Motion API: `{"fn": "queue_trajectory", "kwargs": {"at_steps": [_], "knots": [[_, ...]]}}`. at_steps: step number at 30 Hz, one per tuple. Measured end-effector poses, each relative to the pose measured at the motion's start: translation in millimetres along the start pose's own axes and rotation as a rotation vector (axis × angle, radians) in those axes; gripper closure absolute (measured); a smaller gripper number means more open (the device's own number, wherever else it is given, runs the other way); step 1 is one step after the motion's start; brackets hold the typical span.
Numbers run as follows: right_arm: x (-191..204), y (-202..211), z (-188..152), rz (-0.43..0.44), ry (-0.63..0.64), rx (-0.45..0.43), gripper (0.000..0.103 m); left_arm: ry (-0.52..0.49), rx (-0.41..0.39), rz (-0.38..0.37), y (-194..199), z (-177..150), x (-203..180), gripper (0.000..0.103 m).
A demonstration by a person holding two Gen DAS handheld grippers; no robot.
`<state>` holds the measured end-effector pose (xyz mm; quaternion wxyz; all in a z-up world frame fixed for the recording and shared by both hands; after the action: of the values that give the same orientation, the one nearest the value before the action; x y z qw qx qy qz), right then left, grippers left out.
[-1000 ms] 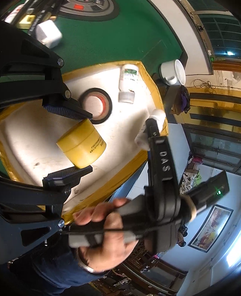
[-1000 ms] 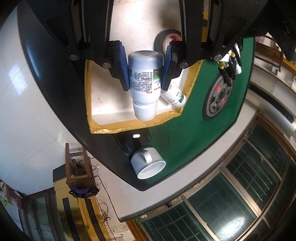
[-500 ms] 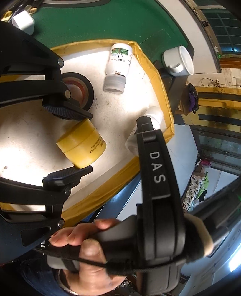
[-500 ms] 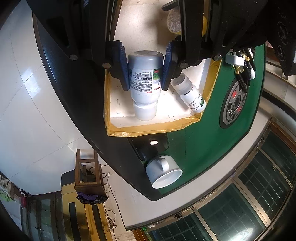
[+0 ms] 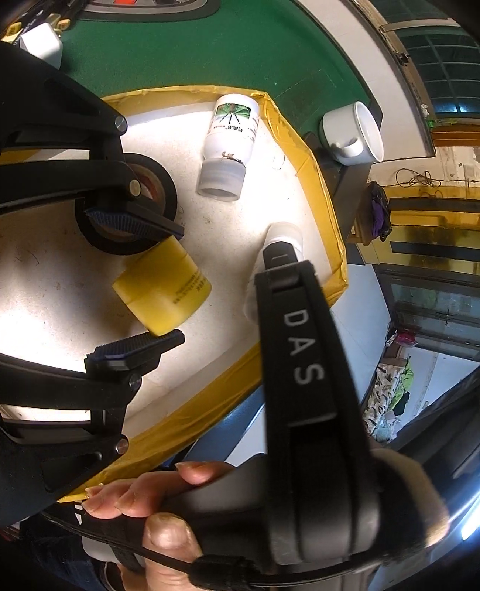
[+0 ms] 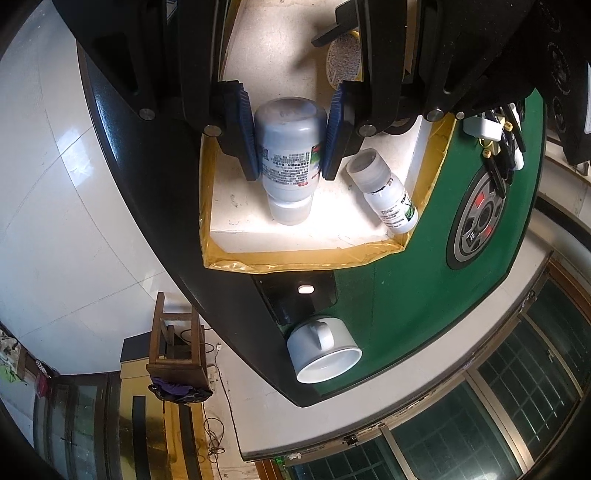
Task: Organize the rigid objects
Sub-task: 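Set the small white bottle upright in the tray with the right tool while left releases the yellow cylinder, then move both open tools back over the green table toward remaining objects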
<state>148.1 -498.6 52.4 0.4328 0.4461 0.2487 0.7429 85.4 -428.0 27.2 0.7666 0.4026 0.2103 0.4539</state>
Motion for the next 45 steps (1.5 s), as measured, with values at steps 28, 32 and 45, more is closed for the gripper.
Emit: {"fn": "queue_trajectory", "kwargs": {"at_steps": [28,32,45], "knots": [[87,153,-80,-0.027,0.157,-0.541,0.008,0.017,-0.313,0.265,159,-53,69,0.0],[106,141,-91,0.028,0.179,-0.522,0.008,0.15,-0.401,0.283,208,-96,118,0.0],[213,47,-134,0.265,0.376,-0.256,0.008,0.545,-0.148,0.294,242,-256,248,0.0]]}}
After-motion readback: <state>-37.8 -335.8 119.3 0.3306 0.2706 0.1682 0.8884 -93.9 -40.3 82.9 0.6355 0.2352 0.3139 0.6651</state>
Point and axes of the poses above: each gripper's, at about its wrist camera, not at the fingertips, and y roughly against the way its jaws point, x to its left, z to its top, the point moved 3 cm from there along -y, roughly the way its jaws point, and after that the axes turned 13 degrees about z, right-handed, at the moved point
